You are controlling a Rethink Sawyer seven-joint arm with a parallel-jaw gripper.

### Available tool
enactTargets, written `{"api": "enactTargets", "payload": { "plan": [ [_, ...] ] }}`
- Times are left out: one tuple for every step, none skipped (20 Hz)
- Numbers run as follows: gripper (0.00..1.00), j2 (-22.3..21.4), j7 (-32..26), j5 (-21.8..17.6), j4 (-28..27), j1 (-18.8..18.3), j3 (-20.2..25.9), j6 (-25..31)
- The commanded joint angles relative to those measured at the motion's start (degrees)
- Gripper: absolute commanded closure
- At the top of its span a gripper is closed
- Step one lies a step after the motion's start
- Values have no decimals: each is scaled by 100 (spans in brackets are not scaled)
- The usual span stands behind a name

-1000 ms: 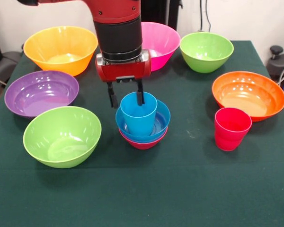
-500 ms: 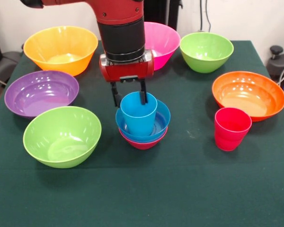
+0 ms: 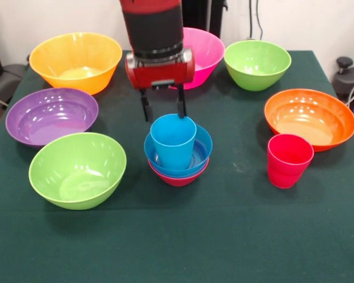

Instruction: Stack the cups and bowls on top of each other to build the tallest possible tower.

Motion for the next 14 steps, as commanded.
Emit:
{"api": "enactTargets", "payload": {
  "plan": [
    [0,-916,-788,464,615,-74,341,736],
    [0,-1023,-784,577,625,-57,374,842],
    [0,-1039,-781,633,564,-9,370,928],
    [0,-1127,-769,730,528,44,373,1060],
    [0,-1162,-765,789,471,92,363,1149],
    [0,-1249,-747,870,418,146,355,1259],
    [0,-1335,-750,927,451,146,359,1287],
    [0,-1417,-753,982,388,185,348,1385],
    [0,-1577,-765,1061,514,133,381,1389],
    [0,-1665,-772,1122,480,145,392,1468],
    [0,-1848,-777,1211,654,75,435,1443],
    [0,-1939,-767,1286,651,81,453,1519],
    [0,-2047,-782,1369,687,59,487,1579],
    [0,-2136,-783,1447,683,72,497,1684]
  ]
}}
